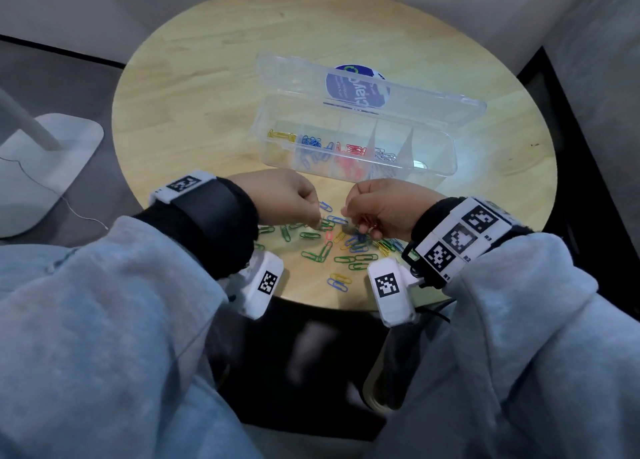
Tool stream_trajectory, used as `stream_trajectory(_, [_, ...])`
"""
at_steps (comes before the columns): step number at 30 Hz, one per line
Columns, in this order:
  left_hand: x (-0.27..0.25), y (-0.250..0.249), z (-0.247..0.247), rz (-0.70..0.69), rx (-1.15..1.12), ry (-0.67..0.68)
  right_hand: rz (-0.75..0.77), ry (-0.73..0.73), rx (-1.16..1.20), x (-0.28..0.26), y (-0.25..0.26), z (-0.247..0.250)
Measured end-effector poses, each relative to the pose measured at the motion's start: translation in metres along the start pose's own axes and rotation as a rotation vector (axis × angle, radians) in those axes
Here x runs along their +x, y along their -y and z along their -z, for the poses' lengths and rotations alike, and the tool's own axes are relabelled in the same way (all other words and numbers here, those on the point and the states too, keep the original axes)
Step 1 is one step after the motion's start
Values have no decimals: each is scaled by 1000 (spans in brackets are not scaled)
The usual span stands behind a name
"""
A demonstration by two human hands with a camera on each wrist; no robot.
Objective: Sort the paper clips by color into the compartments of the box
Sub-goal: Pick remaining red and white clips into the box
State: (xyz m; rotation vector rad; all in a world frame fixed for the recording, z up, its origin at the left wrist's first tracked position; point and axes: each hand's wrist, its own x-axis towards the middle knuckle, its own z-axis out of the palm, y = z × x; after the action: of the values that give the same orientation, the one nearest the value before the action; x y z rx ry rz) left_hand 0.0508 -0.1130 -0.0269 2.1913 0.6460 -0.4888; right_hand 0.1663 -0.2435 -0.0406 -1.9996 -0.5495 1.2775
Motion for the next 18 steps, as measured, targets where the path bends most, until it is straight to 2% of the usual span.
stream_trajectory(3, [1,2,7,49,-406,-12,116,-44,-534,-3,3,-4])
stream_trajectory(5, [-1,3,12,69,-629,-50,156,-45,-705,-6,6,-10])
stream_trajectory(9, [-11,7,27,35,-926,-114,177,-42,-847,-3,7,-19])
stream_trajectory(15, [-14,15,41,52,-1053,-192,229,-30,-965,1,9,-24])
stream_trajectory(18, [-15,16,40,85,-1055,-156,214,-17,-989,2,9,-25])
